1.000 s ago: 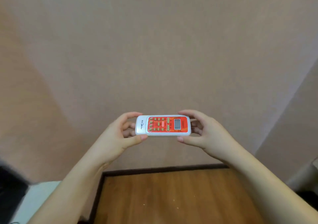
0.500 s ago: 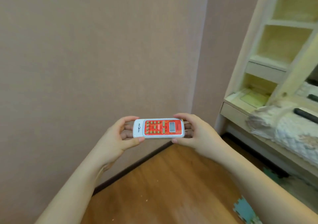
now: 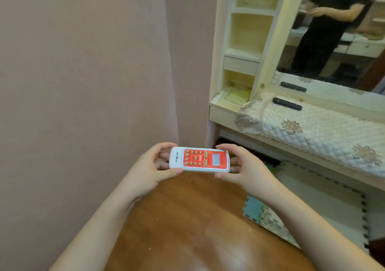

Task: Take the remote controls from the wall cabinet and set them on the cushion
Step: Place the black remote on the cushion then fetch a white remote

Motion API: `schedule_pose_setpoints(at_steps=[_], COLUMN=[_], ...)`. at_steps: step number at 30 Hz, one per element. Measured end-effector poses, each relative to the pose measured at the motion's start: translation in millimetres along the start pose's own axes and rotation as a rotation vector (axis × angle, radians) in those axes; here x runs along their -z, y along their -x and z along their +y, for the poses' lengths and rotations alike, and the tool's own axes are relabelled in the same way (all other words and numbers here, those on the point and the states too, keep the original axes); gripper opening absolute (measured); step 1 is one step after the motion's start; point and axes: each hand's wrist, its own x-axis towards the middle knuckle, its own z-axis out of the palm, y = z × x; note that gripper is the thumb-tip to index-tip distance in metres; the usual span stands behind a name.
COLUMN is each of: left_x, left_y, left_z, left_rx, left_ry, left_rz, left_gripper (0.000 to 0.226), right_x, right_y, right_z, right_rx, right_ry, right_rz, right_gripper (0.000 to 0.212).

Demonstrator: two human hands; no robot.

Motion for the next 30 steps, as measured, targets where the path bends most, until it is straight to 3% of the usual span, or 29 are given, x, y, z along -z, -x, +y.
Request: schedule_pose_setpoints(at_steps=[11, 17, 30], left_x=[-130.1, -188.3, -206.8], left_y=[-117.0, -165.1, -291.9], left_z=[18.9, 22.8, -1.5], left_rx=[-0.009, 0.025, 0.061], left_ry=[-0.074, -0.101, -0.118], left_rz=[-0.257, -0.302, -0.425], left_gripper=[0.053, 0.055, 0.055], right_x=[108.8, 150.3, 166.5], right_y=[-10.2, -19.8, -102.2], right_z=[108.8, 159.3, 198.7], right_rx=[-0.179, -0.236, -0.397], right_ry=[-0.066, -0.093, -0.215], right_rz=[0.117, 0.136, 0.189], right_gripper=[0.064, 0.063, 0.061])
